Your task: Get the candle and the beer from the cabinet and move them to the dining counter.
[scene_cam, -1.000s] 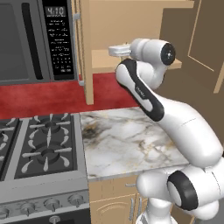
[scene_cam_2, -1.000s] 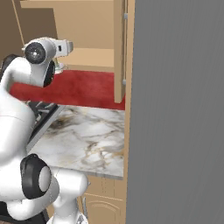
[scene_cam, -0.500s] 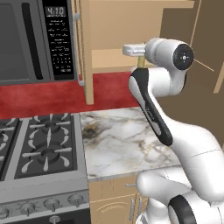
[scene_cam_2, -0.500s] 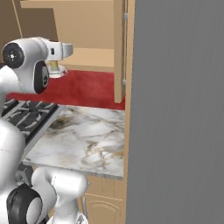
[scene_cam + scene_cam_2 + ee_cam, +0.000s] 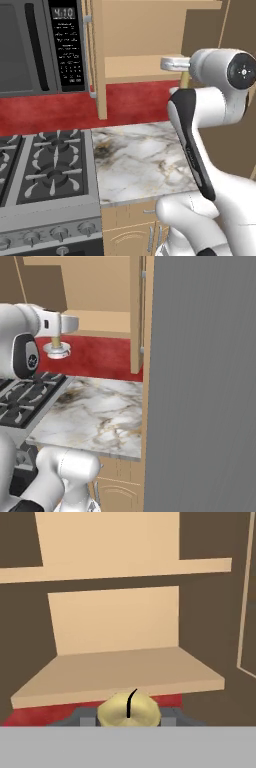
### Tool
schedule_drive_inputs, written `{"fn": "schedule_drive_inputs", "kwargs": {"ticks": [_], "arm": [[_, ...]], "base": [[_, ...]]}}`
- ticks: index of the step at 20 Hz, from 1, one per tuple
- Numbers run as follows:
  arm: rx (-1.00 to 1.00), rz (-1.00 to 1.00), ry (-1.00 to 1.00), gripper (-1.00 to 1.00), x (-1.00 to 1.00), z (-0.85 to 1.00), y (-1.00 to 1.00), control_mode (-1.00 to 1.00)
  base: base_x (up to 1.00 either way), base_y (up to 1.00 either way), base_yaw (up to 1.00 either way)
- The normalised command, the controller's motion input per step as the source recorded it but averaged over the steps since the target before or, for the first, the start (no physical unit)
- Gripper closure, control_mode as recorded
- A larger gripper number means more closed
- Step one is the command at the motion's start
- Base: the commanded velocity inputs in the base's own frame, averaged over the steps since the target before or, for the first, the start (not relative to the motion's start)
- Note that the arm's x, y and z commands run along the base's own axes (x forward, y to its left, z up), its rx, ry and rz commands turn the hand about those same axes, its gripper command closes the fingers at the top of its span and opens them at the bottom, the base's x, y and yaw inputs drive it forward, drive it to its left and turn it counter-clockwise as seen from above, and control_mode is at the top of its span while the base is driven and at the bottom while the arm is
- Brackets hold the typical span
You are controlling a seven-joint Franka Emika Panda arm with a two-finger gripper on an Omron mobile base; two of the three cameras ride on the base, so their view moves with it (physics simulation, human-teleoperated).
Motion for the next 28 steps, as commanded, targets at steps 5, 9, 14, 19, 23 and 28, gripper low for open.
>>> {"fn": "schedule_drive_inputs", "kwargs": {"ticks": [5,9,14,19,23,28], "arm": [[0.00,0.01,0.00,1.00,-0.48,0.00,-0.17,-1.00],[0.00,0.07,0.00,1.00,-0.17,-0.02,0.00,-1.00],[0.00,0.09,0.01,1.00,-0.26,-0.13,0.00,-1.00],[0.00,0.05,0.00,1.00,-0.15,-0.13,0.00,-1.00],[0.00,0.01,0.00,1.00,-0.18,-0.04,0.01,-1.00],[0.00,0.00,0.01,1.00,-0.07,0.00,0.09,-1.00]], "base": [[0.00,0.00,0.00],[0.00,0.00,0.00],[0.00,0.00,0.00],[0.00,0.00,0.00],[0.00,0.00,0.00],[0.00,0.00,0.00]]}}
